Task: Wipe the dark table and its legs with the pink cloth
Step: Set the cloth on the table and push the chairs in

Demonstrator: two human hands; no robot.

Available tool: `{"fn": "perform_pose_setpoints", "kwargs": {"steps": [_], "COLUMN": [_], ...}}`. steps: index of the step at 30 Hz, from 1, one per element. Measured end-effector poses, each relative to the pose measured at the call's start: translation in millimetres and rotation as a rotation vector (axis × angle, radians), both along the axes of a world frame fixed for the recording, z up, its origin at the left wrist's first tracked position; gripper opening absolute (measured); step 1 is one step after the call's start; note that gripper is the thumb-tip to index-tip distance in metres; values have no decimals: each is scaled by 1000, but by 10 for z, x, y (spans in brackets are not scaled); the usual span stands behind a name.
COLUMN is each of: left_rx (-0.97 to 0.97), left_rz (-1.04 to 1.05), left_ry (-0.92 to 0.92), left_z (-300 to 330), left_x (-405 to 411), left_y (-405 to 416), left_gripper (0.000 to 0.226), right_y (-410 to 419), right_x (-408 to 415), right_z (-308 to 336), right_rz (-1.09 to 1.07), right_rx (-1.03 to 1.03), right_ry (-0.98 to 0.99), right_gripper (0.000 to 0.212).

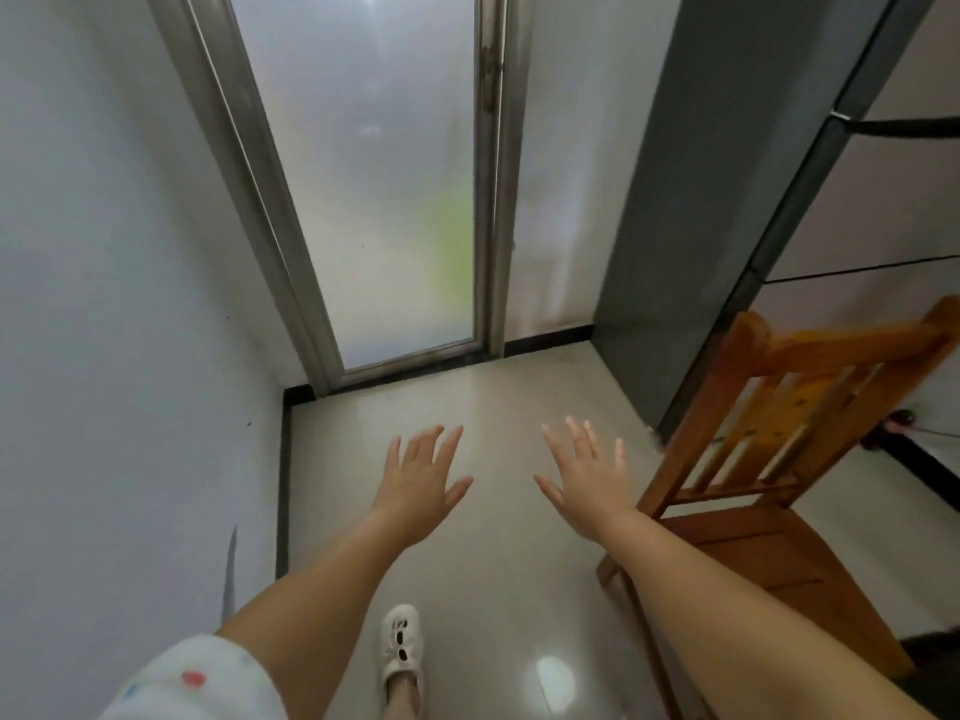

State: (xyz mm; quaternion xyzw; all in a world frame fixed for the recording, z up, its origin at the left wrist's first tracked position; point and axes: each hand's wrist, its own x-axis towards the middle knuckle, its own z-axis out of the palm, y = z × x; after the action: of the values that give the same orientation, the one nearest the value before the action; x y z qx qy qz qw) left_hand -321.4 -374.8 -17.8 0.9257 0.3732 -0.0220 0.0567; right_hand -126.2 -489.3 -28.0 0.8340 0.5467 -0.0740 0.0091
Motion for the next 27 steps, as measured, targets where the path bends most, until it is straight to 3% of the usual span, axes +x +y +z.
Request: {"fn": "perform_pose_setpoints", "kwargs": {"steps": [11,19,27], "left_rx": [88,170,176], "left_rz": [-510,-914,-1190], "left_ry": [61,-19,-95], "left_z": [267,245,400], "left_x": [2288,4164,5707], "left_y": [2200,2282,2079], "left_gripper": [66,66,64], "right_y": [1231,1535,1570], "right_x": [1480,2542,3565], "right_z": [163,221,581], "right_rz": [-536,-902,-1155], "right_rx": [51,103,188], "right_ry": [11,25,-21], "right_gripper": [63,62,60]}}
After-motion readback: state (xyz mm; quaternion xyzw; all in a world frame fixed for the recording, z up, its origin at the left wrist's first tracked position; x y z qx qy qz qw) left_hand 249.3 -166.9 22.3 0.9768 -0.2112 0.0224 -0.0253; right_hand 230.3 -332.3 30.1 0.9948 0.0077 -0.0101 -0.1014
